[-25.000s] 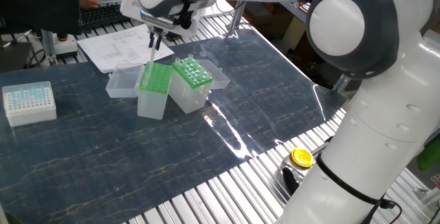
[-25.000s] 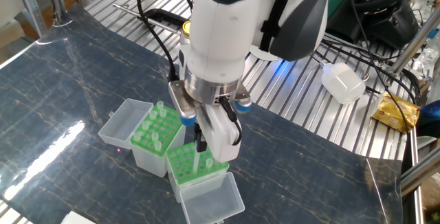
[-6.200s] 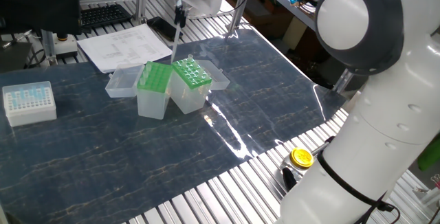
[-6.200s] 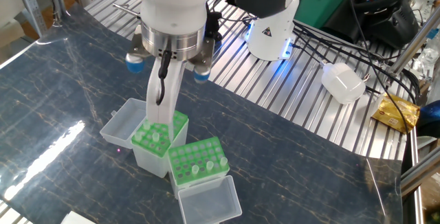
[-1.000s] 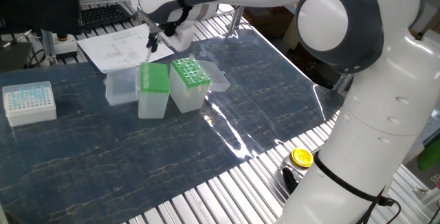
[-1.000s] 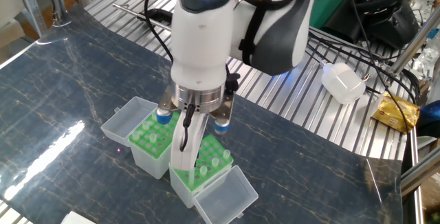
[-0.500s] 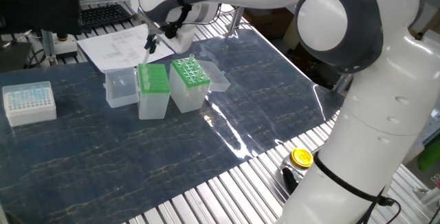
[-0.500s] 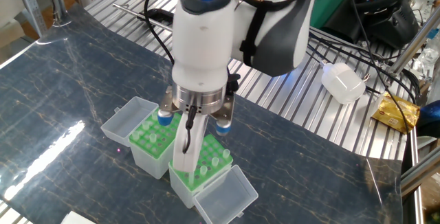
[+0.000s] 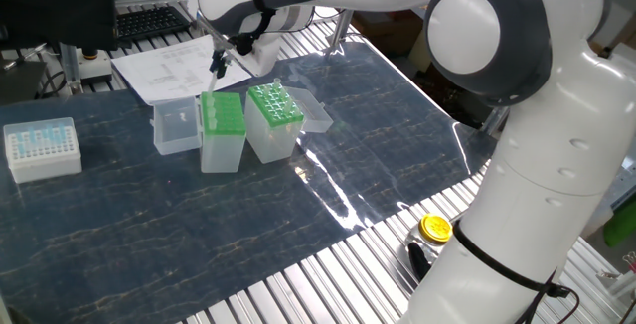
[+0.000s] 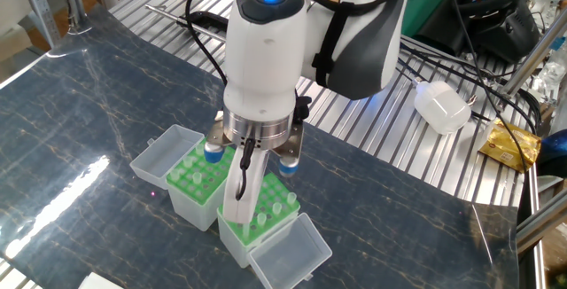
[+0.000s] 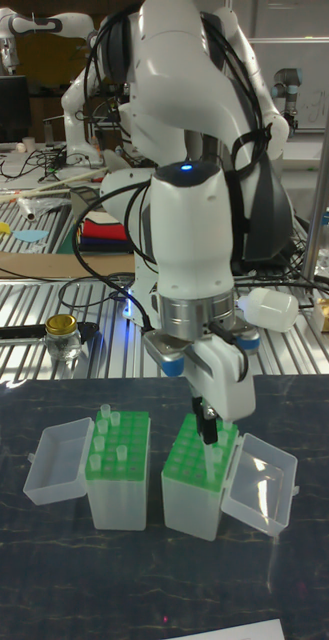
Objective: Transfer all large pipette tips from one holder to another
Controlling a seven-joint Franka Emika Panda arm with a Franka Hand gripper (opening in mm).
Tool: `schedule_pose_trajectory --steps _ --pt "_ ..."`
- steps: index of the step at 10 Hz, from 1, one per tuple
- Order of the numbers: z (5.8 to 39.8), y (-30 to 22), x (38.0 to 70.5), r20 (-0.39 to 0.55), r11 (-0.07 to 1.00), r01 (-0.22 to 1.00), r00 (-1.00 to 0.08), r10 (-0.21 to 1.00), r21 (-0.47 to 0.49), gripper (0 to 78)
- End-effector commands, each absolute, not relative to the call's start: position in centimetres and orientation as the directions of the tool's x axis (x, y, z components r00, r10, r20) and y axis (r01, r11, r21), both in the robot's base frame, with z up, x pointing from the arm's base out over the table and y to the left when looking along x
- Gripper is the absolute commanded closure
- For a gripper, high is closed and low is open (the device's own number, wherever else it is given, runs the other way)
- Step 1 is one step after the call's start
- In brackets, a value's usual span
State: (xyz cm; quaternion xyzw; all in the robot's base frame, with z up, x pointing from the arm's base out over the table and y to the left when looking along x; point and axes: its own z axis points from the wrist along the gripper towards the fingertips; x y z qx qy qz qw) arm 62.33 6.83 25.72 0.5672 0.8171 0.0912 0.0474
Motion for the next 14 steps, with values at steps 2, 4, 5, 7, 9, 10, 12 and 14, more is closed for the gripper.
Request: schedule_pose_trajectory --steps 2,4,5,7,9,10,12,14 --pt "26.26 7.47 62.25 0.042 0.292 0.941 -0.304 0.952 0.173 76.4" --pt "26.26 7.49 62.25 0.041 0.284 0.943 -0.295 0.955 0.172 0.1" --pt "26.26 7.49 62.25 0.041 0.284 0.943 -0.295 0.955 0.172 0.1" --pt "26.26 7.49 62.25 0.041 0.284 0.943 -0.295 0.955 0.172 0.1" --pt "26.26 7.49 62.25 0.041 0.284 0.943 -0.295 0.955 0.172 0.1" --pt "26.26 7.49 62.25 0.041 0.284 0.943 -0.295 0.955 0.172 0.1" --pt "26.26 7.49 62.25 0.041 0.284 0.943 -0.295 0.955 0.172 0.1" --pt "26.26 7.49 62.25 0.041 0.284 0.943 -0.295 0.955 0.172 0.1"
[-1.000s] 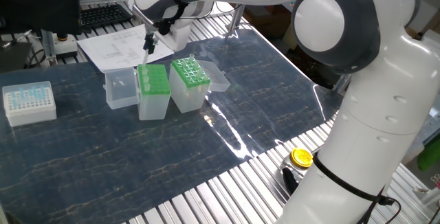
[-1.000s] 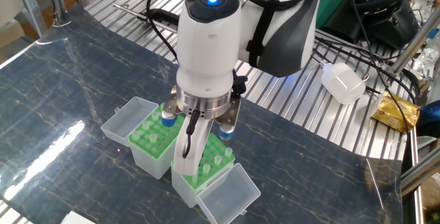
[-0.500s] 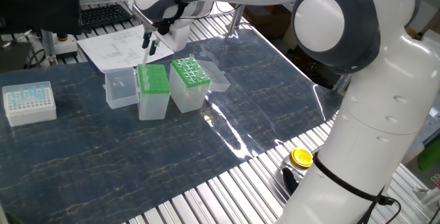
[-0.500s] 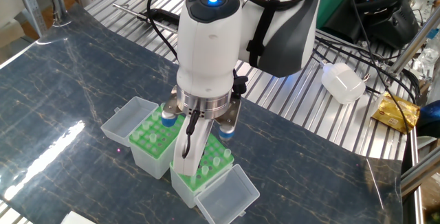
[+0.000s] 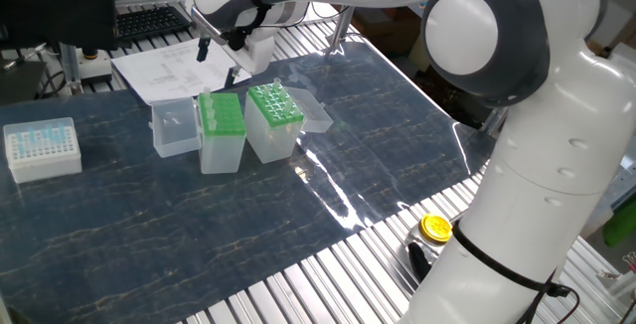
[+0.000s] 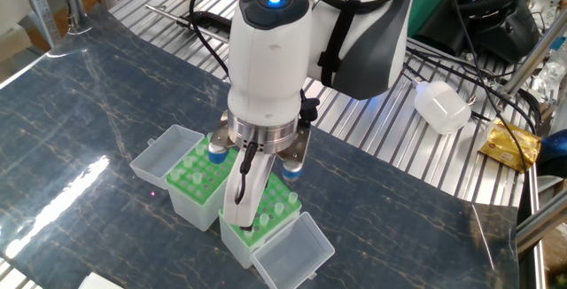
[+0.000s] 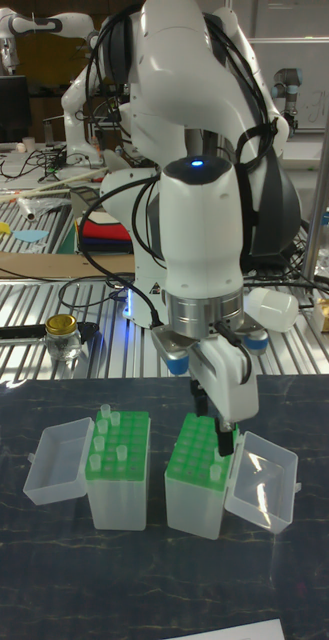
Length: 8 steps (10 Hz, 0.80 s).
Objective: Transfer all large pipette tips from one holder to another
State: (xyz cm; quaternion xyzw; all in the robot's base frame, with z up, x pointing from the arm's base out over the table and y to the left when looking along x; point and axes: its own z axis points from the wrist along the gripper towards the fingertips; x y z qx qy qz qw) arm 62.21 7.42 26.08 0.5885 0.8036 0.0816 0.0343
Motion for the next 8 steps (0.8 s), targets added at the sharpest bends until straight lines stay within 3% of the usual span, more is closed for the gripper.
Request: schedule_pose_trajectory --steps 1,4,5,8 --pt "26.3 7.5 62.2 0.041 0.284 0.943 -0.295 0.955 0.172 0.1" --pt "26.3 7.5 62.2 0.041 0.284 0.943 -0.295 0.955 0.172 0.1" --pt "26.7 6.8 62.1 0.025 0.456 0.881 -0.462 0.886 0.125 0.1" --pt "26.9 6.1 62.1 0.022 0.474 0.873 -0.479 0.877 0.120 0.1"
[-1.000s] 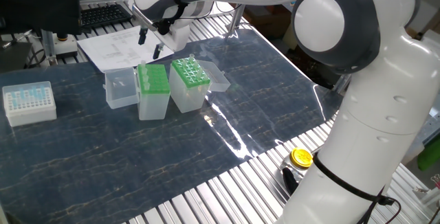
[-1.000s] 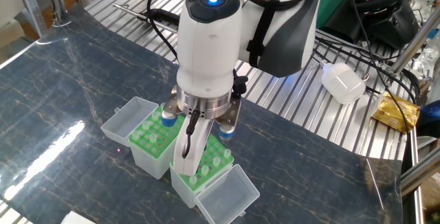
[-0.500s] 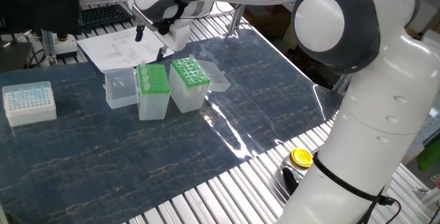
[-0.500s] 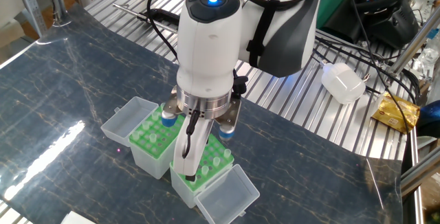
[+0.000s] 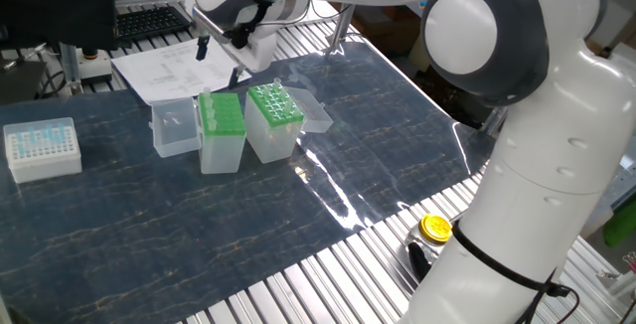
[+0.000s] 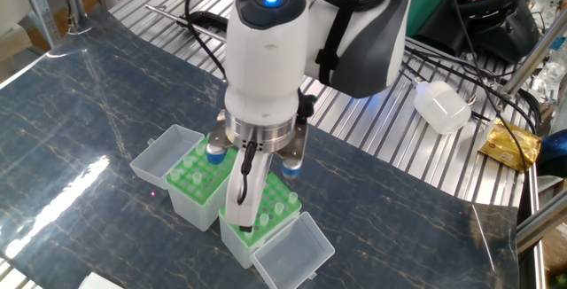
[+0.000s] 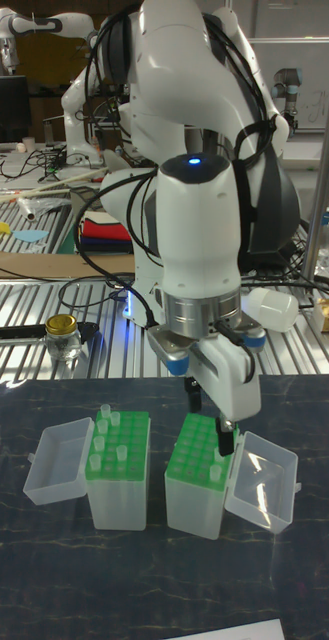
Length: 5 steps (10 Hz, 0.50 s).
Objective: Transfer all large pipette tips from one holder to another
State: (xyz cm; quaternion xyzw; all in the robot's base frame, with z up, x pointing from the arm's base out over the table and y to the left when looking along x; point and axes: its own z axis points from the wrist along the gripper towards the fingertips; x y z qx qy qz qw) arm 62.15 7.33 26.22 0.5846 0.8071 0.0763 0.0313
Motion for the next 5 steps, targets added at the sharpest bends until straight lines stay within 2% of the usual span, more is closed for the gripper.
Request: schedule_pose_trajectory --steps 1,5 --pt "26.8 5.6 62.2 0.006 0.484 0.868 -0.488 0.873 0.111 0.1" --pt "26.5 3.0 62.3 -0.038 0.504 0.860 -0.502 0.864 0.087 0.1"
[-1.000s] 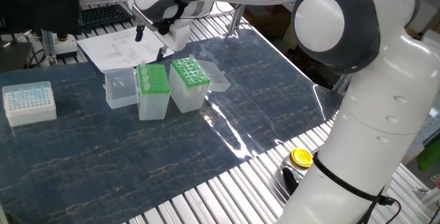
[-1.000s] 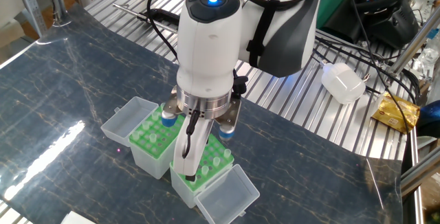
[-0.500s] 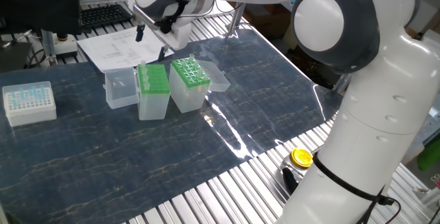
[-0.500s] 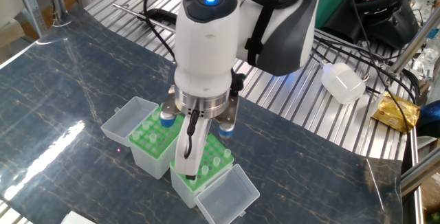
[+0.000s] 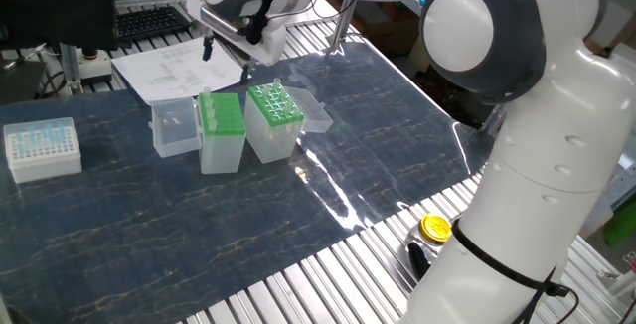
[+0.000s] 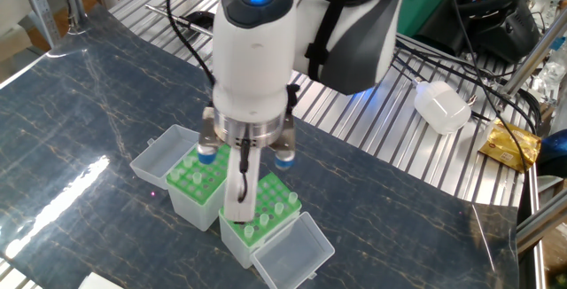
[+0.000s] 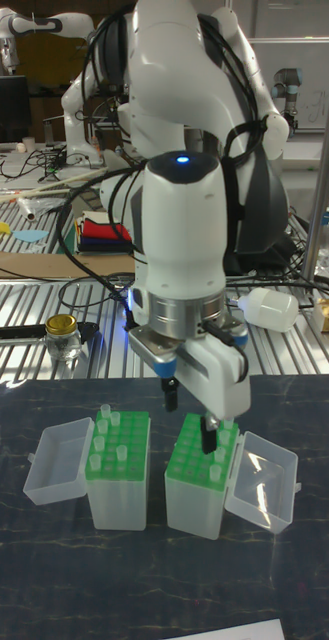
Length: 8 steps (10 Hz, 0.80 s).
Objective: Transfer all large pipette tips from one holder to another
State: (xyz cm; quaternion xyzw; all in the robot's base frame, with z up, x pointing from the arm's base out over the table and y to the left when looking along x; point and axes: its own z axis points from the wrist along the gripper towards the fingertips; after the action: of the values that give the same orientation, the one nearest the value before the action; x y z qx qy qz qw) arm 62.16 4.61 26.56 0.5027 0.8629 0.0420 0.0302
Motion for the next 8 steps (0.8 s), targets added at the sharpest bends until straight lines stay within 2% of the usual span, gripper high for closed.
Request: schedule_pose_trajectory --steps 1,8 --pt "26.2 2.5 62.4 -0.040 0.504 0.860 -0.502 0.864 0.086 0.1" --pt "24.5 -1.2 62.4 -0.055 0.417 0.906 -0.413 0.909 0.079 0.1"
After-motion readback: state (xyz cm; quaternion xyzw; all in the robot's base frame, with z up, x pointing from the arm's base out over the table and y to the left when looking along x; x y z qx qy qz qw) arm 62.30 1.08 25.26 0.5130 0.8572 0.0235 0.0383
